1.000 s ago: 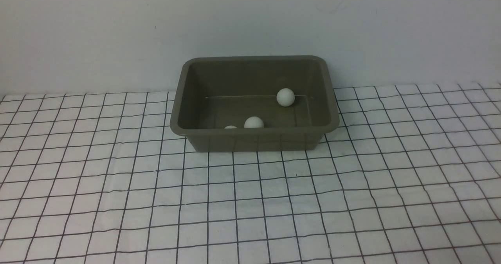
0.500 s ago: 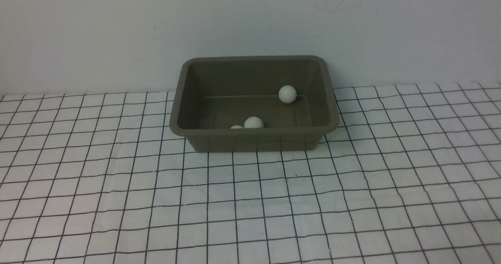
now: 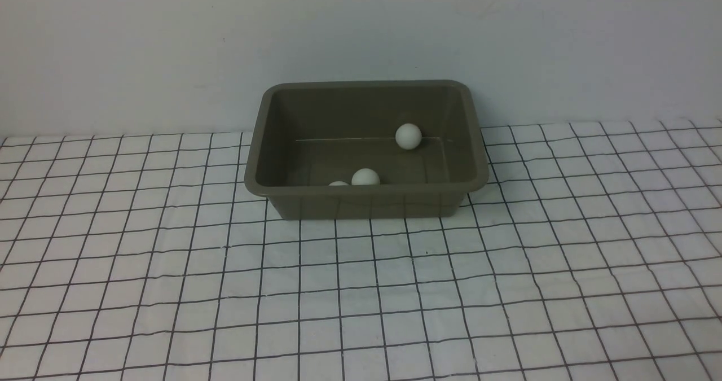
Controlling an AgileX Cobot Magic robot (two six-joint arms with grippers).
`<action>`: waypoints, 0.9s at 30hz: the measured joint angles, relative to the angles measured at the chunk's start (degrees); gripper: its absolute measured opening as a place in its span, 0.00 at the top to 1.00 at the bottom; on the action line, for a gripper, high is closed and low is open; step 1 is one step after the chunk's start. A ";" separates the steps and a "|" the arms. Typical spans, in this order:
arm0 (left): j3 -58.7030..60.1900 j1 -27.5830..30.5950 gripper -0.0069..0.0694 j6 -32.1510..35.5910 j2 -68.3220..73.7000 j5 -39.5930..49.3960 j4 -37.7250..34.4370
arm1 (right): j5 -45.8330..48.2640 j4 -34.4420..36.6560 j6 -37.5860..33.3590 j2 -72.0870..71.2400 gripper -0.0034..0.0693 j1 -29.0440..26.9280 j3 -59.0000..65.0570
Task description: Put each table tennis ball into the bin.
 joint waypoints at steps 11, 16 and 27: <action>0.80 0.00 0.92 0.00 -3.76 -0.75 -0.15 | 0.06 0.00 0.00 0.00 0.98 0.00 0.00; 1.16 0.00 0.92 0.00 -3.76 -1.19 -0.37 | 0.06 0.00 0.00 0.00 0.98 0.00 0.00; 1.20 0.00 0.92 0.00 -3.76 -6.55 -1.43 | 0.06 0.00 0.00 0.00 0.98 0.00 0.00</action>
